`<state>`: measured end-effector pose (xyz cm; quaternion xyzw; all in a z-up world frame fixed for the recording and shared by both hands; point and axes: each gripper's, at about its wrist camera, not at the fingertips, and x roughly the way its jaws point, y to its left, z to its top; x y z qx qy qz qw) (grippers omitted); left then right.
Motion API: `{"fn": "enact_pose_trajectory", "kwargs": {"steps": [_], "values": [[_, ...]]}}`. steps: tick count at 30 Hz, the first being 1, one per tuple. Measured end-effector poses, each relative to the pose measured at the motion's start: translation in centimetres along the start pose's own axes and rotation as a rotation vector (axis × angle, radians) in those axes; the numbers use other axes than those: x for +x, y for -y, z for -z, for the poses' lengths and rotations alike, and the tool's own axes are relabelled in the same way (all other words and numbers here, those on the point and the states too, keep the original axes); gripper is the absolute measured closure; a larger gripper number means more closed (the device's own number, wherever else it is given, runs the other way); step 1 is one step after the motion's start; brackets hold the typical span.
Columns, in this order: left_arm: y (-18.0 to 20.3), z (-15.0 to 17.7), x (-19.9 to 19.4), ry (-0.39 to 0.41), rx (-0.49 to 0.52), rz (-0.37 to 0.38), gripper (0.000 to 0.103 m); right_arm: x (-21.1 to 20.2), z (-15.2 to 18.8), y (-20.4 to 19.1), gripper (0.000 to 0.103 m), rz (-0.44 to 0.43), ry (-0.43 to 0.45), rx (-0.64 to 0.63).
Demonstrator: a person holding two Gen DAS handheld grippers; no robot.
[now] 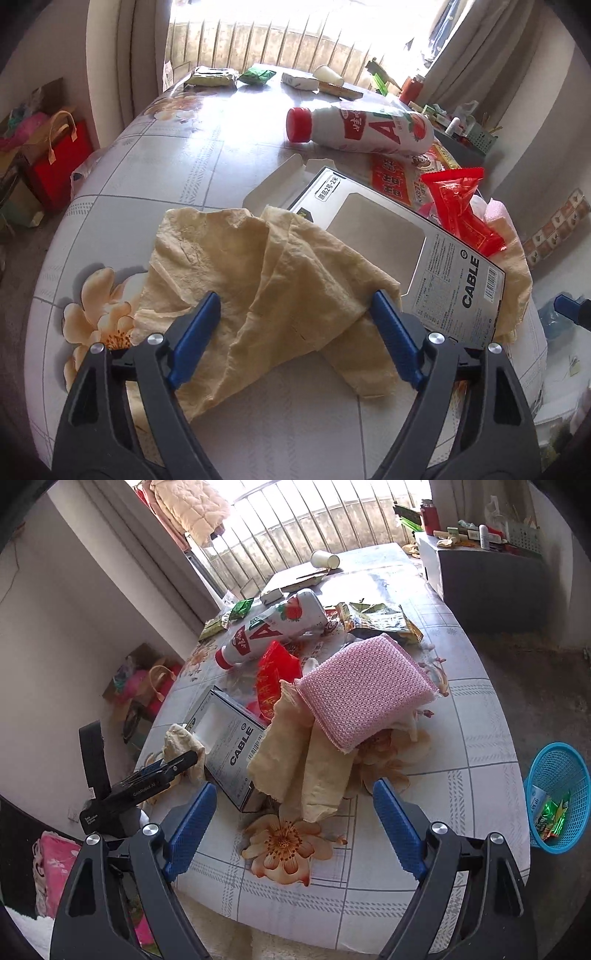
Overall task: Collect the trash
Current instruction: 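Move both open tools back over the table, then grasp the beige cloth with the left tool while the right tool grasps the pink scrubber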
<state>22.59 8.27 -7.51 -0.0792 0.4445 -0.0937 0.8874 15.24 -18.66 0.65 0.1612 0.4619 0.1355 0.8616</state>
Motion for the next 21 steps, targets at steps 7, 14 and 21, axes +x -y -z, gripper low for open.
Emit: {"fn": "enact_pose_trajectory", "kwargs": {"steps": [7, 14, 21], "values": [[0.1, 0.6, -0.6, 0.014, 0.086, -0.076, 0.051, -0.1, 0.2, 0.5, 0.019, 0.009, 0.004, 0.026], [-1.6, 0.5, -1.1, 0.025, 0.033, -0.073, 0.075, 0.0, -1.3, 0.4, 0.019, 0.08, 0.041, -0.039], [-2.5, 0.6, -1.3, 0.037, -0.012, -0.046, 0.083, 1.7, -4.8, 3.8, 0.019, -0.017, 0.033, 0.165]]}}
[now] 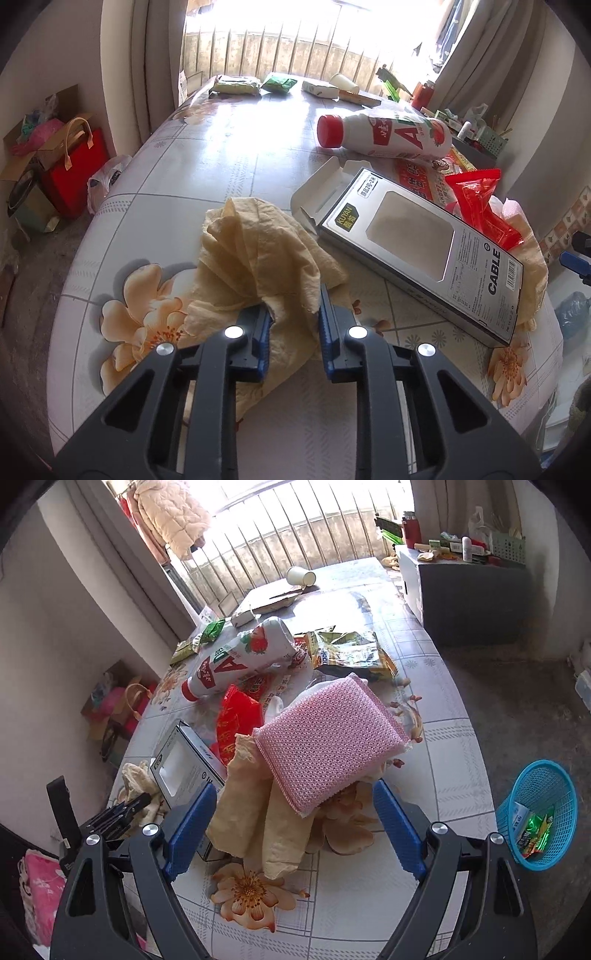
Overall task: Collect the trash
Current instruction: 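Grasp the beige cloth with the left tool while the right tool grasps the pink scrubber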
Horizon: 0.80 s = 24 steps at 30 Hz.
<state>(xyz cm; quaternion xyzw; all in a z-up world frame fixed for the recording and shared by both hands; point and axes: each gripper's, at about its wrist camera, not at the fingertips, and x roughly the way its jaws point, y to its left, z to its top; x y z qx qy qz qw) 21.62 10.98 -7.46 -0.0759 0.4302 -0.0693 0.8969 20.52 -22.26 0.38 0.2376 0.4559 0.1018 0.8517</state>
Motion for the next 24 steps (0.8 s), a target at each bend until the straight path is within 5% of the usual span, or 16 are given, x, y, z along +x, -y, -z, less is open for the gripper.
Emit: {"fn": "enact_pose_trajectory", "kwargs": {"steps": [3, 8, 12, 24], "values": [[-0.1, 0.0, 0.0, 0.005, -0.008, 0.006, 0.083, 1.8, -0.7, 3.0, 0.019, -0.116, -0.049, 0.235], [-0.2, 0.0, 0.0, 0.004, -0.016, 0.022, 0.083, 4.3, -1.3, 6.2, 0.019, -0.141, -0.073, 0.452], [-0.4, 0.1, -0.1, 0.005, -0.026, 0.033, 0.083, 5.5, -1.4, 6.8, 0.021, -0.16, -0.068, 0.505], [-0.5, 0.0, -0.1, 0.005, -0.024, 0.033, 0.083, 4.6, -0.5, 7.4, 0.059, -0.186, -0.047, 0.525]]}}
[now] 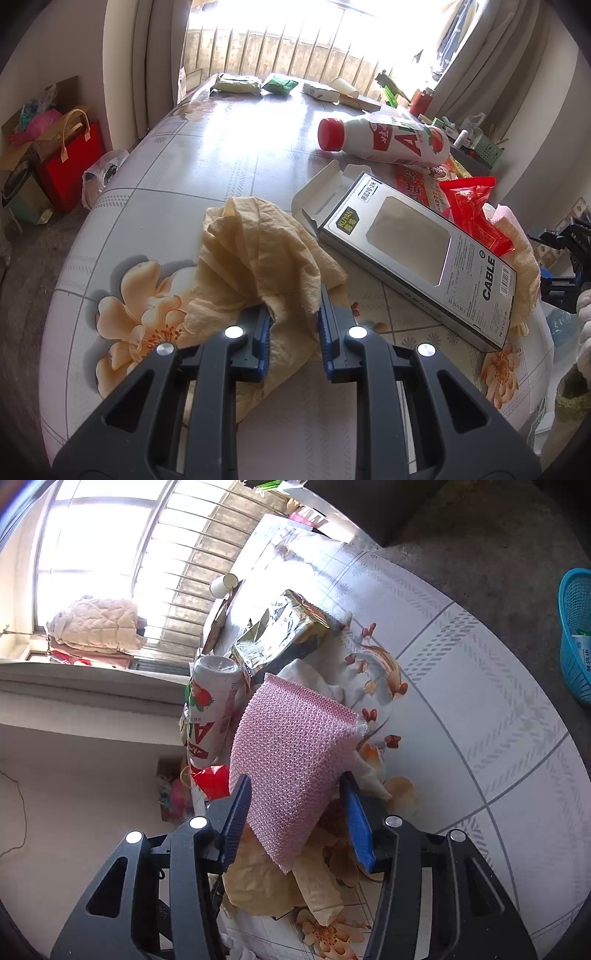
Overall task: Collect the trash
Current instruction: 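Grasp the beige cloth with the left tool while the right tool grasps the pink scrubber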
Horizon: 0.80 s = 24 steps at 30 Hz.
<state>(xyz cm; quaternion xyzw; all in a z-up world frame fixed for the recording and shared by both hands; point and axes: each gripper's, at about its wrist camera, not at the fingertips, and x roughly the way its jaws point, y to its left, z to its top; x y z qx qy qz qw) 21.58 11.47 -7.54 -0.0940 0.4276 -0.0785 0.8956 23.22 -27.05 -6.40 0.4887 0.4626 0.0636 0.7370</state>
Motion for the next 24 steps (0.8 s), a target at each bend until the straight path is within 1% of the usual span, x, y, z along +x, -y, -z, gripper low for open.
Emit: {"fn": "enact_pose_trajectory", "kwargs": {"steps": [2, 7, 11, 18, 20, 22, 24], "values": [[0.0, 0.0, 0.0, 0.0, 0.0, 0.0, 0.083, -0.3, 0.1, 0.3, 0.067, -0.011, 0.001, 0.005], [0.0, 0.0, 0.0, 0.001, 0.0, -0.001, 0.083, -1.2, 0.7, 0.6, 0.074, -0.05, 0.006, 0.002], [0.0, 0.0, 0.0, 0.001, 0.001, 0.0, 0.083, -2.1, 1.0, 0.3, 0.077, -0.079, 0.015, -0.018], [0.0, 0.0, 0.0, 0.0, -0.002, 0.001, 0.083, -4.1, 1.3, -0.4, 0.079, -0.143, 0.039, -0.045], [-0.1, 0.0, -0.1, -0.001, -0.008, 0.0, 0.085, -4.7, 1.4, -0.7, 0.08, -0.156, 0.048, -0.051], [-0.5, -0.2, -0.2, -0.003, -0.022, -0.001, 0.09, -5.2, 1.2, -0.9, 0.08, -0.167, 0.058, -0.052], [-1.1, -0.4, -0.6, 0.001, -0.042, 0.001, 0.093, -5.8, 1.2, -0.9, 0.08, -0.177, 0.068, -0.054]]}}
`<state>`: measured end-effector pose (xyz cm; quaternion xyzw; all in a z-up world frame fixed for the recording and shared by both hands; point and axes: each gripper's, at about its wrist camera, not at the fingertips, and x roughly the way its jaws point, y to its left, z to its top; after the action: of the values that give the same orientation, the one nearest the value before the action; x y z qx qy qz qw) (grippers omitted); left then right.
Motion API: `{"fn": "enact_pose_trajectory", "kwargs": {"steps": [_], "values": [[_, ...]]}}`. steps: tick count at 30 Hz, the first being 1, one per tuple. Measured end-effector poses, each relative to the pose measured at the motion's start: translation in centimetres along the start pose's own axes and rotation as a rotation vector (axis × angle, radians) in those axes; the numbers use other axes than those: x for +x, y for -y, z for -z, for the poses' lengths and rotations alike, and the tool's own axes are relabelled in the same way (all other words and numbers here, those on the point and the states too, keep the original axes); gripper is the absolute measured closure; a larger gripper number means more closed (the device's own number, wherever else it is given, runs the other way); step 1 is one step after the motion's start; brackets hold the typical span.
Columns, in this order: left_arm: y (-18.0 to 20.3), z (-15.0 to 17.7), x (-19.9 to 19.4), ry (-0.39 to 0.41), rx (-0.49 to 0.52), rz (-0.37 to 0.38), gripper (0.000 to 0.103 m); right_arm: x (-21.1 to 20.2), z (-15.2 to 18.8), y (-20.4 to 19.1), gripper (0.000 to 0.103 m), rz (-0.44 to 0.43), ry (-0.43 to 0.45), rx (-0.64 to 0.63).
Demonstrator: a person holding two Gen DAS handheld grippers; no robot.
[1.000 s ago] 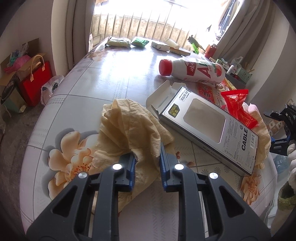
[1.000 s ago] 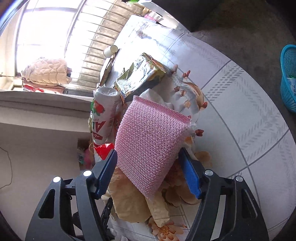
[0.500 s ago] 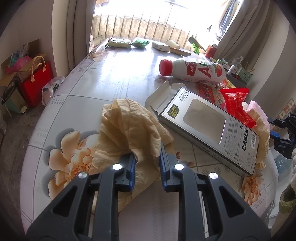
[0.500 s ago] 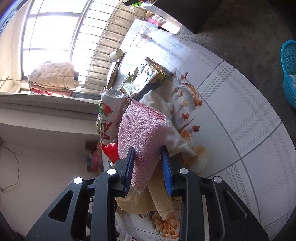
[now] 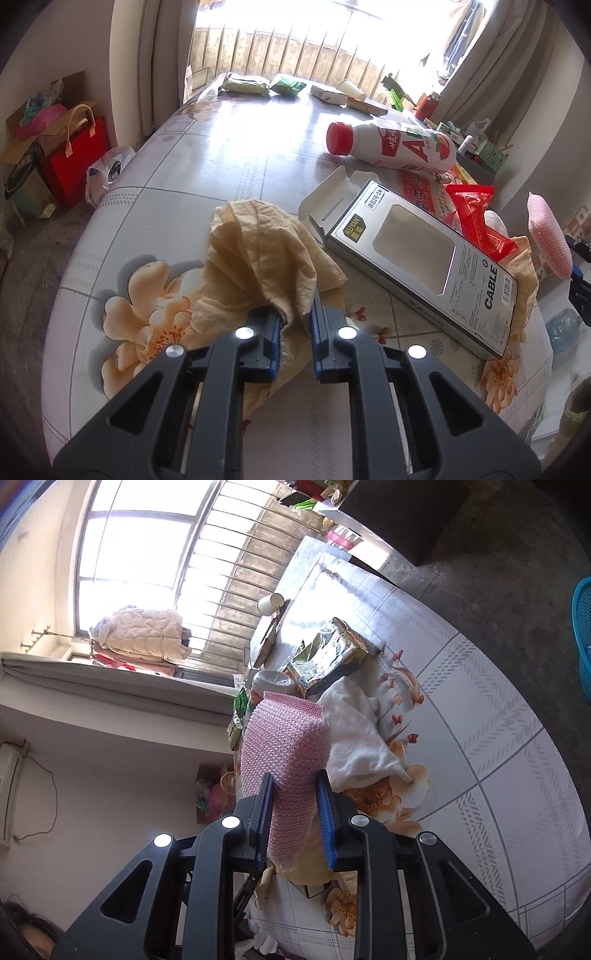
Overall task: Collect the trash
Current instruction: 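Grasp the beige cloth with the left tool while the right tool grasps the pink scrubber, then carry the beige cloth and pink scrubber over the blue wastebasket with both tools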
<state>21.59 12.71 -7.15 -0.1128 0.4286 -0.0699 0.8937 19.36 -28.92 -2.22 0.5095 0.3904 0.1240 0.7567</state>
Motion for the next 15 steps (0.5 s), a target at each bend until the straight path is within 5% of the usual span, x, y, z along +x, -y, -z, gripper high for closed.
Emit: {"fn": "enact_pose_trajectory", "kwargs": {"steps": [9, 15], "values": [[-0.7, -1.0, -5.5, 0.108, -0.028, -0.019, 0.095, -2.7, -0.1, 0.0, 0.08, -0.059, 0.04, 0.003], [3.1, -1.9, -10.1, 0.182, 0.037, 0.068, 0.095, -6.6, 0.2, 0.6, 0.08, -0.108, 0.104, 0.008]]}}
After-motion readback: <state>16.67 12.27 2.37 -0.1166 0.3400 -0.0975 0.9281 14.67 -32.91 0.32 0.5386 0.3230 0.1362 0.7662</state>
